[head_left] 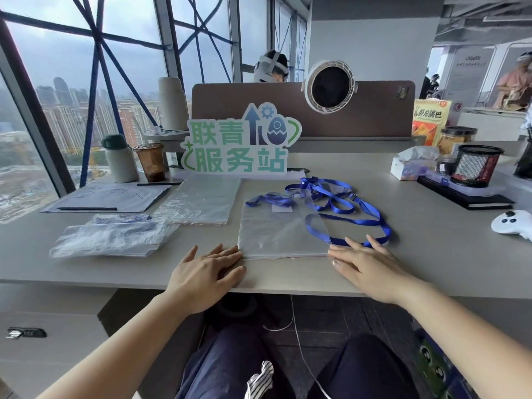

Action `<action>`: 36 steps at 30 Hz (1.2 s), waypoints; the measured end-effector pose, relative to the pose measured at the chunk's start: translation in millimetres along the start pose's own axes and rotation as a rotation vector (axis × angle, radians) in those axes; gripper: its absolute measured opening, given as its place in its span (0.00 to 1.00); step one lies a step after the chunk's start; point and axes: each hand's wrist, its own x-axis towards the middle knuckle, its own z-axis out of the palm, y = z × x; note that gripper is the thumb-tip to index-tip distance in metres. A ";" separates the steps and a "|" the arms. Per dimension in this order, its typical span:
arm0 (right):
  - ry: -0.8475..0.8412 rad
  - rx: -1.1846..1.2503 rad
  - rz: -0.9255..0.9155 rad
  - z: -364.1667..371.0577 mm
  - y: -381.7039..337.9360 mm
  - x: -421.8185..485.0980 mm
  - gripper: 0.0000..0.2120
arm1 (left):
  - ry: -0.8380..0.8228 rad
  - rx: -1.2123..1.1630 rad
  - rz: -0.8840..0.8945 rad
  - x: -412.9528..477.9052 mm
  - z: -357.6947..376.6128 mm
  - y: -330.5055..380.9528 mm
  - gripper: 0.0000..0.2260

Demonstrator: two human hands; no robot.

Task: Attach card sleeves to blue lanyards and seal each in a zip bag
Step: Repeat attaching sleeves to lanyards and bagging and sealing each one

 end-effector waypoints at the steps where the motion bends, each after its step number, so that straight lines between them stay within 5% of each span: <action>1: 0.005 0.002 -0.001 0.1 -0.2 1.0 0.20 | 0.004 -0.001 0.000 -0.3 -0.2 0.2 0.34; 7: 0.210 -0.070 -0.055 2.5 -0.1 20.3 0.12 | 0.005 -0.017 -0.046 13.9 -6.9 12.4 0.23; 13: 0.392 -0.245 -0.180 6.4 -3.1 36.3 0.08 | 0.025 -0.144 0.003 35.3 0.0 18.3 0.24; 16: 0.414 -0.052 -0.157 0.6 -1.2 44.2 0.06 | 0.031 -0.212 0.048 45.7 2.5 13.6 0.22; 20: 0.374 0.435 -0.006 -11.6 -5.1 64.1 0.07 | 0.200 -0.451 0.028 65.0 -6.8 8.9 0.02; 25: 0.439 0.627 0.132 -10.7 -0.2 101.7 0.05 | 0.285 -0.824 -0.154 99.1 -10.9 10.2 0.07; 31: 0.346 0.323 0.367 -2.7 7.1 124.3 0.08 | 0.303 -0.487 -0.246 130.3 6.9 0.3 0.17; 34: 0.292 0.226 0.389 -0.3 9.9 129.5 0.07 | 0.365 -0.231 0.029 128.0 9.7 -0.3 0.14; 36: 0.267 0.176 0.373 0.5 11.7 131.6 0.08 | 0.243 -0.126 0.196 122.7 10.6 0.6 0.21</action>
